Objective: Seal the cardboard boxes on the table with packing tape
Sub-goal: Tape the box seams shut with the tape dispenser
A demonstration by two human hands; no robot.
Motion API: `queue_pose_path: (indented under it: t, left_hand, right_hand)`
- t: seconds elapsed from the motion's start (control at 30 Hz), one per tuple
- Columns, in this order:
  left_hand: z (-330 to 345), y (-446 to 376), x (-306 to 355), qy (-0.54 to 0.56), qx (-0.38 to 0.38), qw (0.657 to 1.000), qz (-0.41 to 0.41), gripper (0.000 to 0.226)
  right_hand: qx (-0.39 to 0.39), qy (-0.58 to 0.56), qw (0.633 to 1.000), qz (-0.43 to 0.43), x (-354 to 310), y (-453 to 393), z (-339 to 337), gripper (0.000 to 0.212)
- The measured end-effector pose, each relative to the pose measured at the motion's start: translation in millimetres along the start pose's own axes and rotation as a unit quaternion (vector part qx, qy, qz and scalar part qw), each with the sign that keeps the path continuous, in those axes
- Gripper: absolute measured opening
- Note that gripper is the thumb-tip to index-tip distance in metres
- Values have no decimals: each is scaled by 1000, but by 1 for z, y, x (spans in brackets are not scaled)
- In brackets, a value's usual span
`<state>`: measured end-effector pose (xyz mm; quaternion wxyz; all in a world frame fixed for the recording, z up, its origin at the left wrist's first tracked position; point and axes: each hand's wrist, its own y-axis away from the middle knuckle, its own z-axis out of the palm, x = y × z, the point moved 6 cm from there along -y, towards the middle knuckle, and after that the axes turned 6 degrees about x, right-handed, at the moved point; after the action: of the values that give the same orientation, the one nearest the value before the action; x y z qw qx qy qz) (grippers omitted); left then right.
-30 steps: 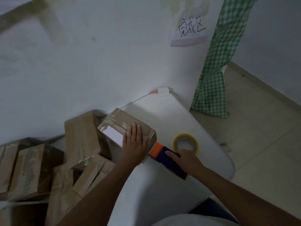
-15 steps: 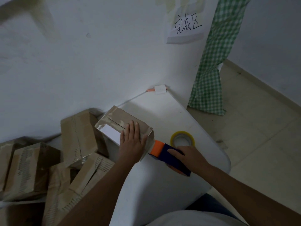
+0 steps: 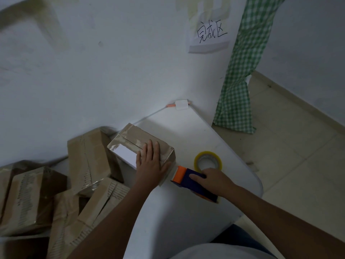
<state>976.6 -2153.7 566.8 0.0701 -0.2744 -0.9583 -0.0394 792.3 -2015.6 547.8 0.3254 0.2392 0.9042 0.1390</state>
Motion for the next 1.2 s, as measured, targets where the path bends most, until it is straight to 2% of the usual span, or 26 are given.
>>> queue_pose_path:
  t: [0.17, 0.27, 0.33, 0.43, 0.53, 0.67, 0.73, 0.8, 0.87, 0.97, 1.07, 1.2]
  left_hand:
    - [1, 1, 1, -11, -8, 1000, -5, 83]
    - [-1, 1, 1, -27, -9, 1000, 1, 83]
    - [-1, 1, 1, -32, -13, 999, 10, 84]
    - [-1, 1, -1, -37, -12, 999, 22, 87]
    - [2, 0, -2, -34, -27, 998, 49, 90]
    - [-3, -5, -5, -23, -37, 981, 187, 102]
    - [-9, -5, -6, -41, -7, 966, 256, 105]
    - [-11, -4, -6, -46, 2, 964, 260, 103]
    - [-6, -3, -5, -38, -8, 973, 229, 101]
    - [-3, 3, 0, -50, 30, 976, 208, 98]
    - [-5, 4, 2, -57, 56, 967, 240, 95]
    - [-5, -8, 2, -75, 9, 956, 283, 101]
  right_hand:
    - [-26, 60, 998, 13, -35, -23, 9, 59]
    - [-78, 72, 994, 19, -43, -32, 14, 45]
    - [-90, 68, 992, 62, -29, -35, 14, 45]
    - [-59, 18, 991, 116, -3, -32, 9, 56]
    - [1, -118, 985, 128, 9, -29, -3, 59]
    - [77, -161, 976, 124, 10, -24, -19, 58]
    - [99, -167, 973, 123, 10, -21, -21, 59]
    - [112, -183, 969, 125, 13, -17, -23, 58]
    - [115, -188, 967, 126, 15, -14, -24, 60]
    - [123, -177, 970, 112, 14, -10, -27, 67]
    - [136, -175, 973, 69, 4, -8, -39, 56]
    - [164, -162, 973, 10, -18, -8, -62, 54]
